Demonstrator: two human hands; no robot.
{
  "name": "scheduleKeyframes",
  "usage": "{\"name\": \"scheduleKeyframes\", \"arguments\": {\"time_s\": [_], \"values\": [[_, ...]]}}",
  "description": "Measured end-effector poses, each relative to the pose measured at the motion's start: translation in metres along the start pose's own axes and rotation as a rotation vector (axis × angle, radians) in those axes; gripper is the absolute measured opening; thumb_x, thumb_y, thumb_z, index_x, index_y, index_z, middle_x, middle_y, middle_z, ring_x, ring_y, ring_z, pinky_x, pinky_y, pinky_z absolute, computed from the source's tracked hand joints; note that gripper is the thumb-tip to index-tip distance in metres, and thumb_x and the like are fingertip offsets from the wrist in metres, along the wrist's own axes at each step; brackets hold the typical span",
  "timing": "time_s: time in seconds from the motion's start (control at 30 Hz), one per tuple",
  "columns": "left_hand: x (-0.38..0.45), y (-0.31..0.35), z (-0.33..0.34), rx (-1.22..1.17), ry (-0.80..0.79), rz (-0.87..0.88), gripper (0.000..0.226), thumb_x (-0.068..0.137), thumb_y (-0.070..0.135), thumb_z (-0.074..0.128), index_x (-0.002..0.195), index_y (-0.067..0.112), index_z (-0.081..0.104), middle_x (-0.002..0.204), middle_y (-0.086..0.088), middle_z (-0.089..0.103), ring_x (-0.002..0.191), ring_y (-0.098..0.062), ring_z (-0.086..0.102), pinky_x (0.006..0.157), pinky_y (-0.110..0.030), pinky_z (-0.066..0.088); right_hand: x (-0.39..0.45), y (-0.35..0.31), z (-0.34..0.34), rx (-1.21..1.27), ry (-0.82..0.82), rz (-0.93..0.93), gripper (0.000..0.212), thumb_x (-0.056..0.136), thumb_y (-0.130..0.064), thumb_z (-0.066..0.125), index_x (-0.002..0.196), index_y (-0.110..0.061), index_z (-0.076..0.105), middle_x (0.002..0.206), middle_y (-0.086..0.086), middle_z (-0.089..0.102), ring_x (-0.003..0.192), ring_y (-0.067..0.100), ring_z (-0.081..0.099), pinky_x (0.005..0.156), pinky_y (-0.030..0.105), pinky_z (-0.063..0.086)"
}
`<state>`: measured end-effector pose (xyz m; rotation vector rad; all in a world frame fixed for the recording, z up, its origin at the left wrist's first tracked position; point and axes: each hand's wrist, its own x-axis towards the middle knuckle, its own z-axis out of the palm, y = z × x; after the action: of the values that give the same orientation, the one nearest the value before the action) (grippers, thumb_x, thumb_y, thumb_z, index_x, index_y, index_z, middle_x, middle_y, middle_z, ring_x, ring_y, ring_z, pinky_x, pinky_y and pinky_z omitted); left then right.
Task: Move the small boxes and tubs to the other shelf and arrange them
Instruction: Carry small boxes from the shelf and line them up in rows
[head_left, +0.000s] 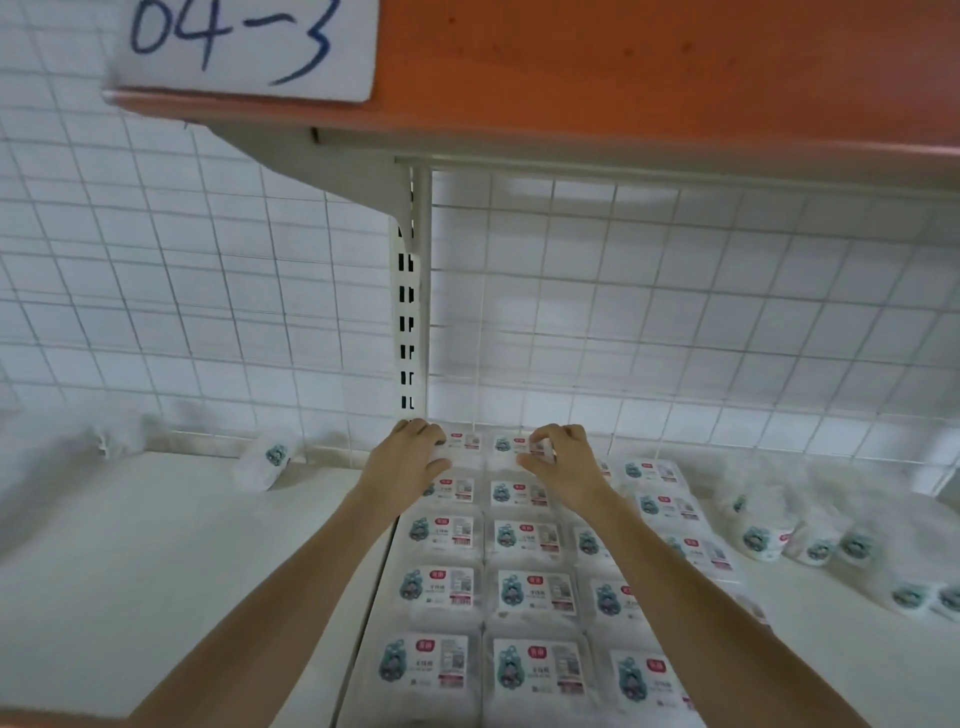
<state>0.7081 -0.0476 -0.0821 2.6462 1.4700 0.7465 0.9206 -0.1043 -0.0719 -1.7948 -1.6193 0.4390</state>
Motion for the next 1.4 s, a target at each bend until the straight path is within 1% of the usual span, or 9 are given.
{"name": "scheduleKeyframes", "arguments": {"time_s": [0.2, 0.27, 0.37, 0.47, 0.6, 0.87, 1.17, 1.27, 1.4], "values": [[-0.007, 0.0, 0.002, -0.082, 0.03, -0.011, 0.042, 0.089, 0.028, 0.058, 0.125, 0.01, 0.044, 0.125, -0.006, 0.051, 0.115, -0.021, 0.048, 0.093, -0.029, 0.041, -0.005, -0.004, 0.005, -0.004, 0.056, 0.031, 0.03, 0.086, -0.025, 0.062, 0.111, -0.009, 0.056, 0.122, 0.01, 0.043, 0.092, 0.011, 0.042, 0.075, 0.016, 0.028], [-0.013, -0.002, 0.004, -0.112, 0.052, -0.004, 0.043, 0.089, 0.027, 0.058, 0.125, 0.01, 0.042, 0.128, -0.004, 0.048, 0.111, -0.022, 0.052, 0.087, -0.028, 0.043, -0.006, -0.004, 0.008, 0.002, 0.083, 0.052, 0.029, 0.086, -0.025, 0.062, 0.109, -0.01, 0.055, 0.122, 0.01, 0.045, 0.093, 0.011, 0.041, 0.071, 0.015, 0.03], [-0.012, -0.009, 0.007, -0.162, 0.078, 0.037, 0.034, 0.088, 0.025, 0.06, 0.117, 0.011, 0.049, 0.122, -0.001, 0.052, 0.098, -0.019, 0.057, 0.075, -0.022, 0.042, -0.004, -0.005, 0.009, 0.025, 0.095, 0.09, 0.031, 0.086, -0.024, 0.061, 0.113, -0.012, 0.052, 0.124, 0.009, 0.043, 0.096, 0.01, 0.04, 0.065, 0.009, 0.032], [-0.006, -0.016, 0.007, -0.171, 0.073, 0.064, 0.027, 0.088, 0.025, 0.059, 0.111, 0.011, 0.056, 0.117, 0.0, 0.055, 0.094, -0.018, 0.06, 0.077, -0.023, 0.044, 0.0, -0.007, 0.008, 0.045, 0.097, 0.128, 0.038, 0.086, -0.022, 0.061, 0.121, -0.013, 0.049, 0.127, 0.009, 0.039, 0.097, 0.011, 0.04, 0.06, 0.007, 0.032], [-0.006, -0.017, 0.003, -0.139, 0.043, 0.094, 0.027, 0.09, 0.021, 0.056, 0.115, 0.01, 0.055, 0.117, -0.003, 0.055, 0.099, -0.019, 0.059, 0.08, -0.025, 0.044, -0.001, -0.012, 0.009, 0.091, 0.109, 0.175, 0.038, 0.086, -0.018, 0.061, 0.122, -0.012, 0.049, 0.13, 0.01, 0.036, 0.098, 0.013, 0.041, 0.053, 0.003, 0.03], [-0.007, -0.014, -0.001, -0.093, -0.007, 0.086, 0.024, 0.093, 0.014, 0.05, 0.116, 0.008, 0.053, 0.121, -0.004, 0.054, 0.101, -0.022, 0.058, 0.079, -0.026, 0.043, -0.005, -0.022, 0.012, 0.148, 0.136, 0.24, 0.038, 0.085, -0.014, 0.062, 0.121, -0.011, 0.049, 0.134, 0.009, 0.034, 0.098, 0.013, 0.041, 0.078, 0.022, 0.036], [-0.004, -0.017, 0.0, -0.091, -0.015, 0.099, 0.024, 0.093, 0.015, 0.05, 0.115, 0.008, 0.053, 0.12, -0.004, 0.053, 0.1, -0.02, 0.058, 0.077, -0.022, 0.04, -0.003, -0.022, 0.012, 0.174, 0.139, 0.281, 0.04, 0.082, -0.013, 0.065, 0.119, -0.012, 0.049, 0.133, 0.009, 0.036, 0.101, 0.016, 0.043, 0.078, 0.024, 0.04], [-0.004, -0.017, 0.0, -0.073, -0.012, 0.097, 0.024, 0.093, 0.018, 0.05, 0.115, 0.01, 0.052, 0.119, -0.002, 0.053, 0.1, -0.019, 0.057, 0.075, -0.022, 0.041, -0.001, -0.022, 0.011, 0.166, 0.14, 0.282, 0.04, 0.082, -0.014, 0.066, 0.119, -0.013, 0.05, 0.131, 0.008, 0.039, 0.1, 0.015, 0.043, 0.069, 0.019, 0.038], [-0.003, -0.013, -0.003, -0.037, -0.014, 0.061, 0.026, 0.093, 0.021, 0.05, 0.117, 0.013, 0.05, 0.12, 0.0, 0.051, 0.1, -0.017, 0.057, 0.071, -0.023, 0.042, -0.004, -0.022, 0.01, 0.075, 0.133, 0.239, 0.034, 0.085, -0.02, 0.064, 0.116, -0.012, 0.053, 0.13, 0.006, 0.045, 0.11, 0.018, 0.047, 0.08, 0.022, 0.034]]}}
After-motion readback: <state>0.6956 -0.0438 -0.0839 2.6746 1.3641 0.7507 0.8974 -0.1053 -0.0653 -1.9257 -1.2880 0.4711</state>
